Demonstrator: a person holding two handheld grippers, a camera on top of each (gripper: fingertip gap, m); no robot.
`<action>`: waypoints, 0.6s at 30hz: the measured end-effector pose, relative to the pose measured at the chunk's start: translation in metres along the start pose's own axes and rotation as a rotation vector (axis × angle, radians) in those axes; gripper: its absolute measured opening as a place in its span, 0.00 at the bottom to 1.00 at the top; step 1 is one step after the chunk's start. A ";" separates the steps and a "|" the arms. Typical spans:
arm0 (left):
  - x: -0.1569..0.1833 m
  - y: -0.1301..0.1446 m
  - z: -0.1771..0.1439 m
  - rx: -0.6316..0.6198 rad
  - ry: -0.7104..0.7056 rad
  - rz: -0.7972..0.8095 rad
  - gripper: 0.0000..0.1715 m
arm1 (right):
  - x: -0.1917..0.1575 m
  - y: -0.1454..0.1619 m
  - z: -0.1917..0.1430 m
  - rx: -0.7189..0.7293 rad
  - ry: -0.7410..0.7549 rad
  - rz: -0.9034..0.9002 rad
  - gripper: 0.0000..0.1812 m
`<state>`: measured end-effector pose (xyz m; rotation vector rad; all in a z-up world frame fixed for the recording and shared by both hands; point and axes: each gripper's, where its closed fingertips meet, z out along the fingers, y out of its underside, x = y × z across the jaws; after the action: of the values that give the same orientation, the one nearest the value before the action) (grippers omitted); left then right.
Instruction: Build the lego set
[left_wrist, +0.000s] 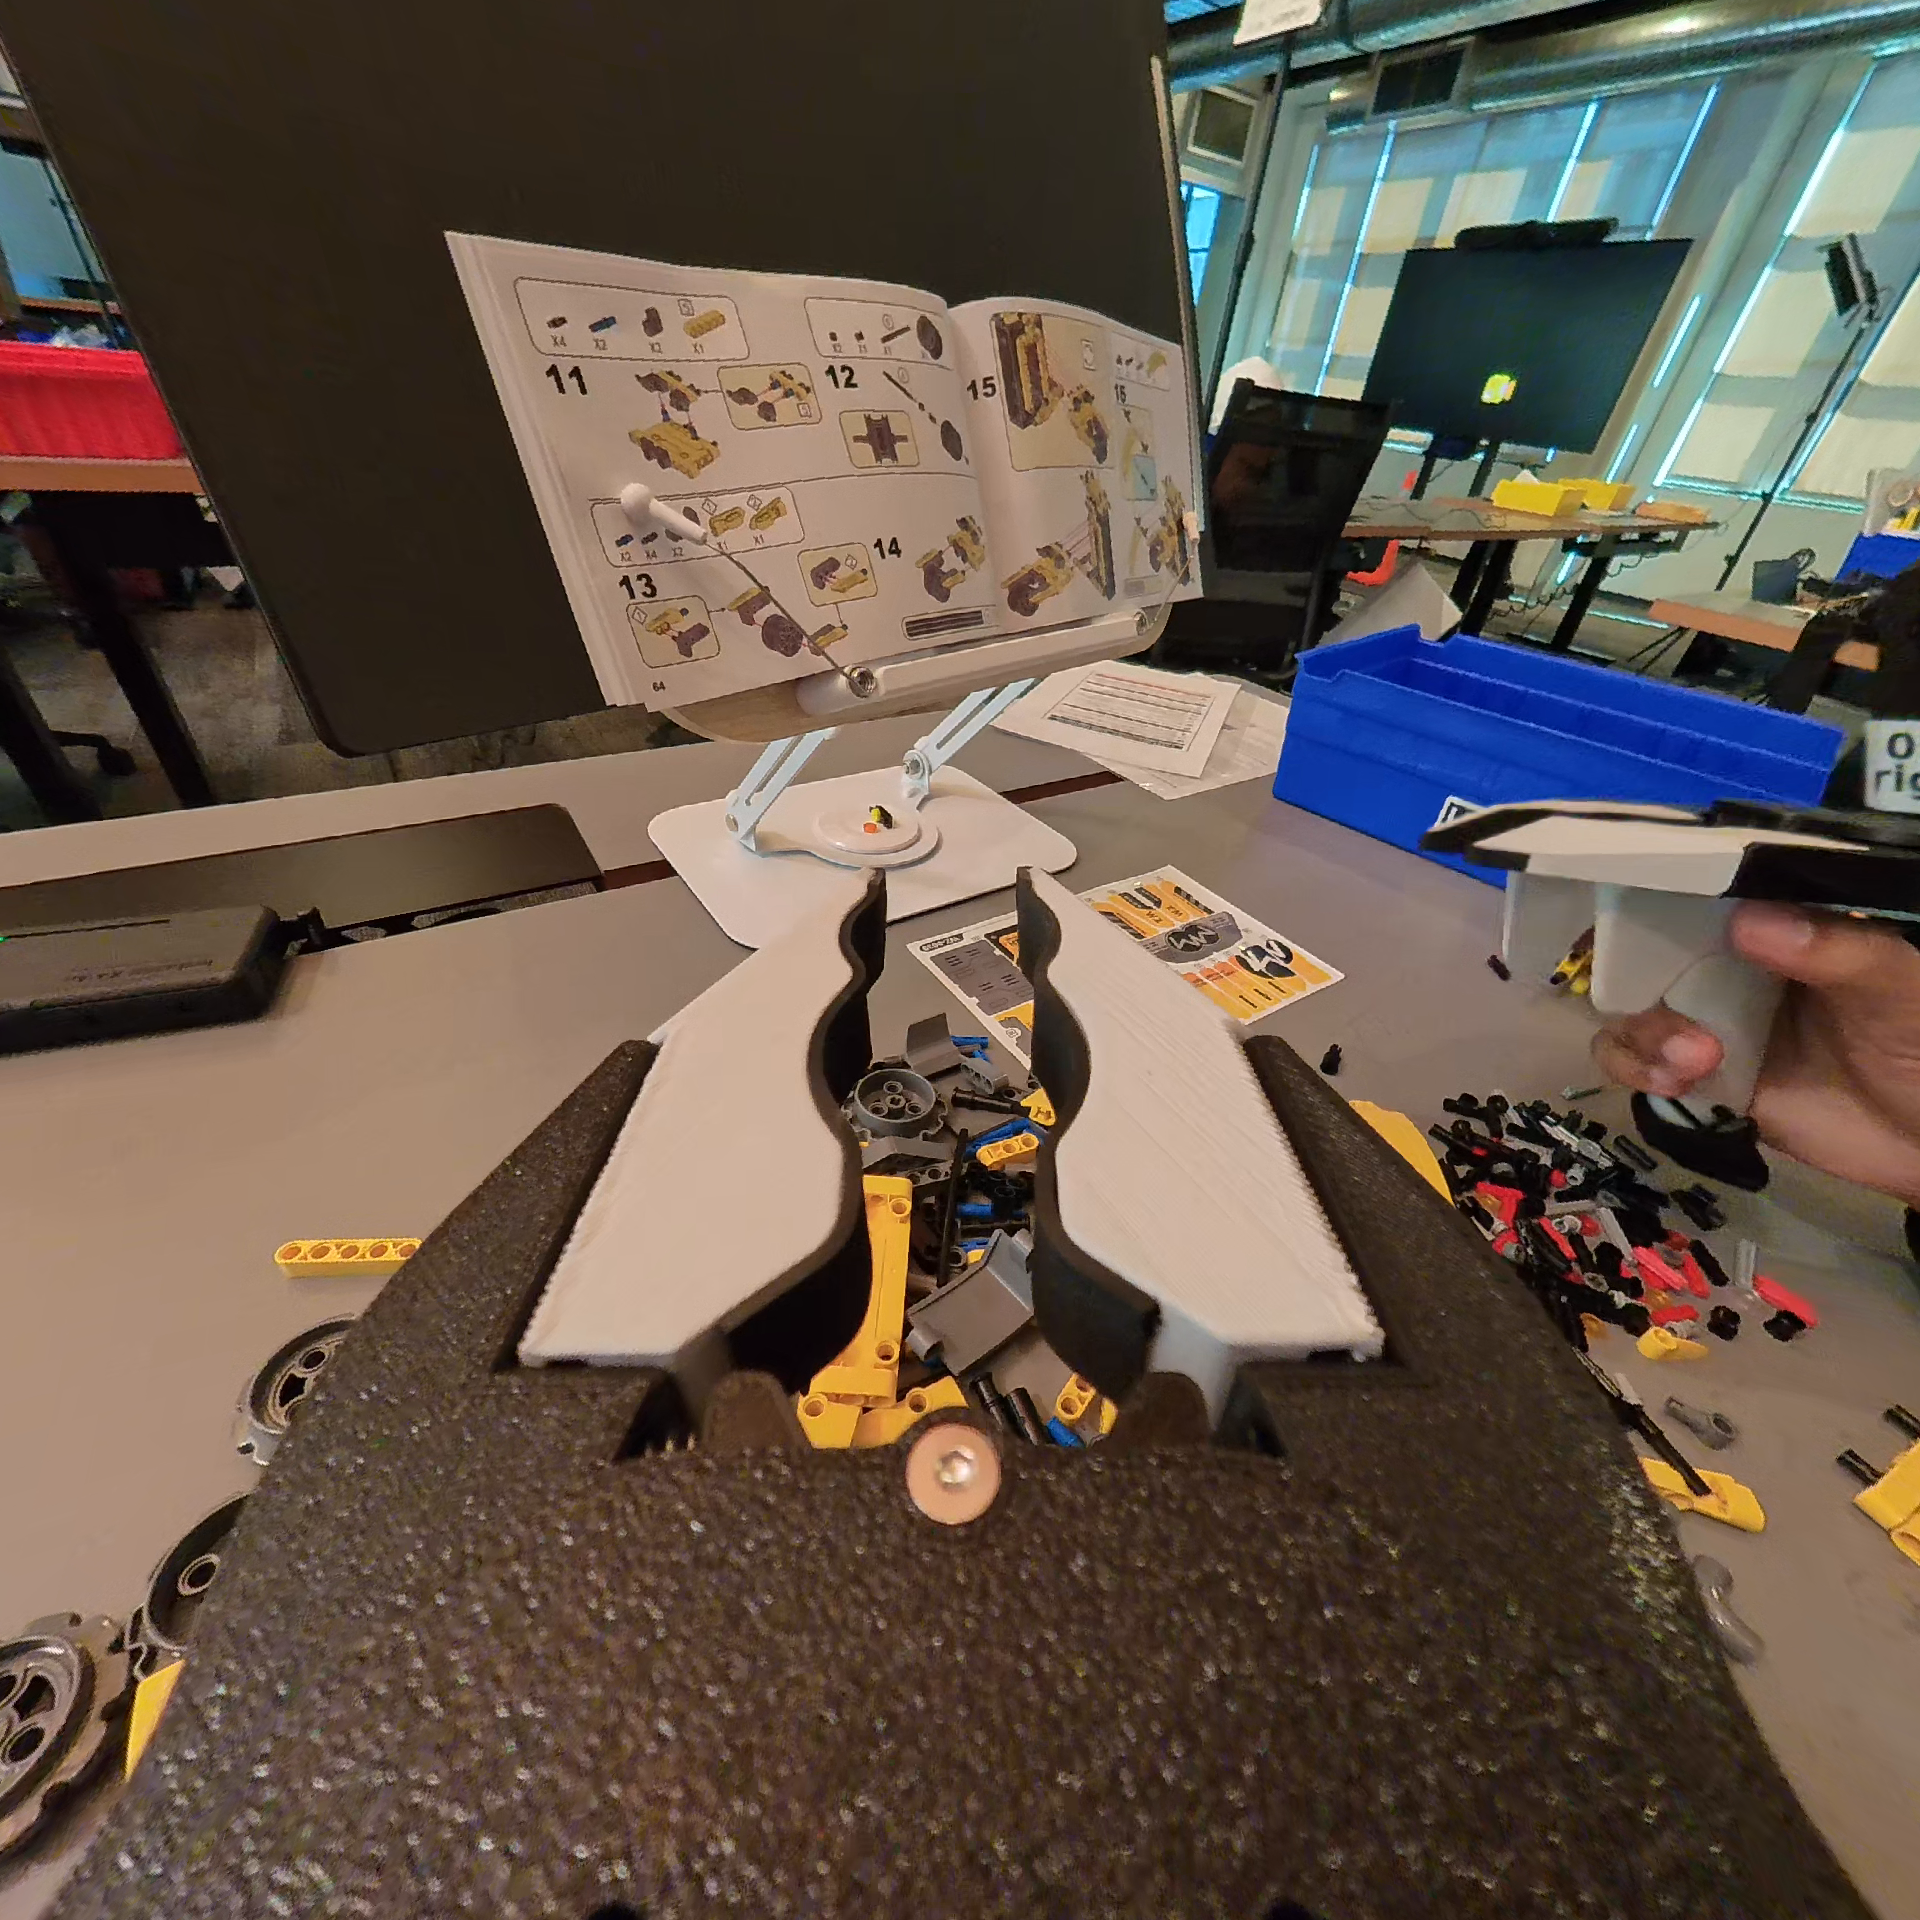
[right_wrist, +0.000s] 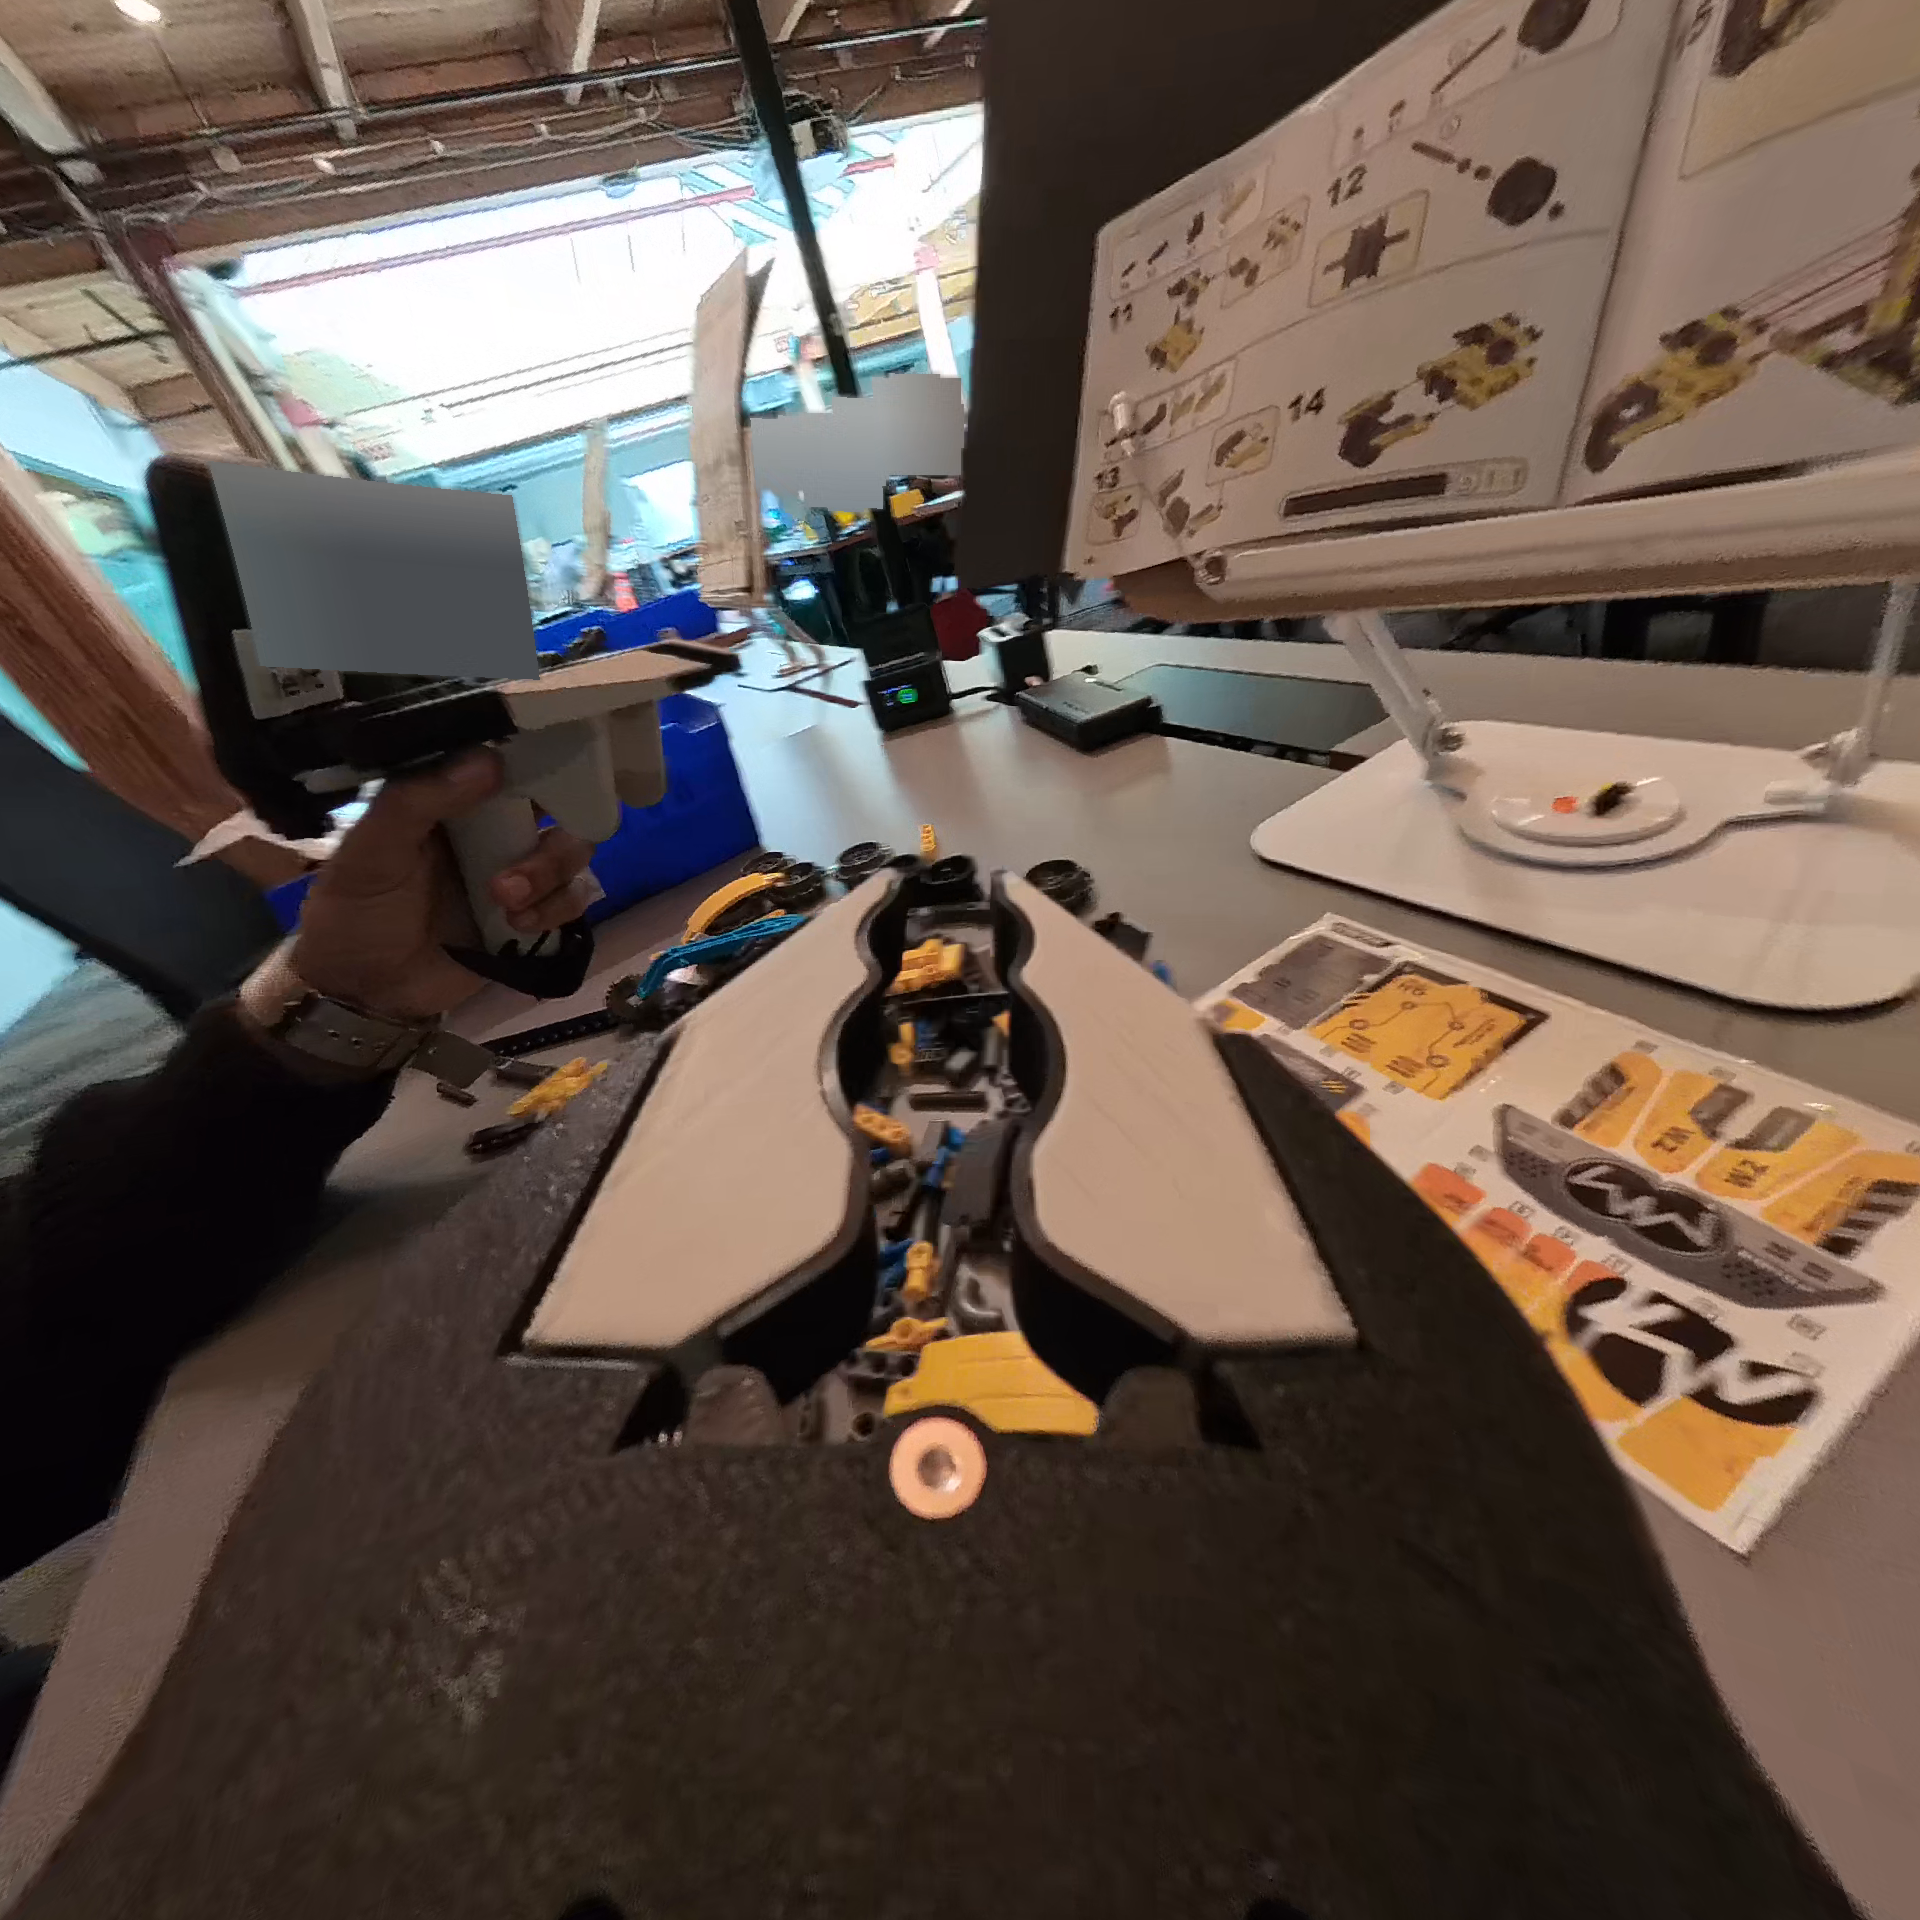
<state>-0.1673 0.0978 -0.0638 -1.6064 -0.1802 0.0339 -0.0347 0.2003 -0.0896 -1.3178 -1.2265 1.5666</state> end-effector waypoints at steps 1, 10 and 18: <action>0.000 0.000 0.000 -0.002 -0.001 0.002 0.14 | 0.004 -0.002 -0.002 0.007 0.035 -0.023 0.10; 0.005 -0.002 -0.001 0.006 0.038 -0.010 0.14 | 0.032 -0.031 -0.027 0.069 0.195 -0.203 0.03; -0.020 0.000 -0.006 -0.011 -0.068 0.099 0.14 | 0.032 -0.038 -0.033 0.087 0.199 -0.298 0.03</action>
<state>-0.1862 0.0895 -0.0656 -1.6254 -0.1533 0.1647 -0.0109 0.2478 -0.0621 -1.1451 -1.1562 1.2337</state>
